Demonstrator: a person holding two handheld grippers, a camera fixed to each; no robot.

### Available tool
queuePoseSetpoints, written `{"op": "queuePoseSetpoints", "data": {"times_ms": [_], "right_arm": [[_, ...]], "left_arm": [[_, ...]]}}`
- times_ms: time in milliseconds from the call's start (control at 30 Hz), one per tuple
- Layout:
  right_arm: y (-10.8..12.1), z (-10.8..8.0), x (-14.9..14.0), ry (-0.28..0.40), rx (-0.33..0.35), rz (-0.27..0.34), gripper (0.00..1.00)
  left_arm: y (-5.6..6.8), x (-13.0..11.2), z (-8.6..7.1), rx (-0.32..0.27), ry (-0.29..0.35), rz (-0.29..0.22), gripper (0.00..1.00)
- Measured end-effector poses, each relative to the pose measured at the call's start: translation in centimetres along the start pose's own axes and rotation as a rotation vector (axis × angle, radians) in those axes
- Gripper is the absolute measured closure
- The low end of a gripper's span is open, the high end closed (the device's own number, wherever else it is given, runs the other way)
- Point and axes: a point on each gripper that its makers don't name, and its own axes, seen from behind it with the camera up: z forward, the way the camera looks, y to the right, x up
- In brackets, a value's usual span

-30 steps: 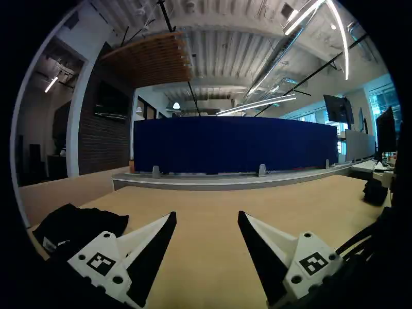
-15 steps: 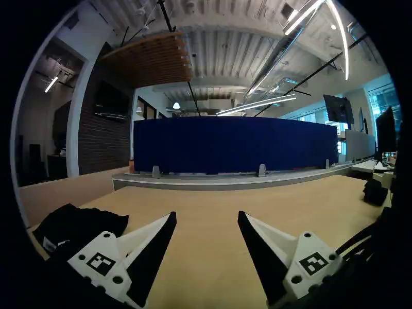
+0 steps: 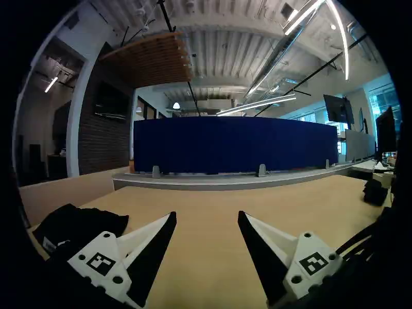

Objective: Fold towel

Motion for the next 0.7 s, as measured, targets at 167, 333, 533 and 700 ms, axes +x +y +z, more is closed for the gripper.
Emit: {"op": "queuePoseSetpoints", "data": {"times_ms": [167,333,533,700], "right_arm": [[-0.02,0.01,0.06,0.0,0.0,0.0,0.0],[-0.02,0.0,0.06,0.0,0.0,0.0,0.0],[-0.04,-0.04,0.06,0.0,0.0,0.0,0.0],[-0.02,-0.2,0.01,0.0,0.0,0.0,0.0]], "left_arm": [[-0.01,0.01,0.04,0.0,0.0,0.0,0.12],[-0.04,-0.01,0.04,0.0,0.0,0.0,0.12],[0.03,-0.01,0.05,0.0,0.0,0.0,0.12],[0.06,-0.02,0.08,0.0,0.0,0.0,0.12]]}}
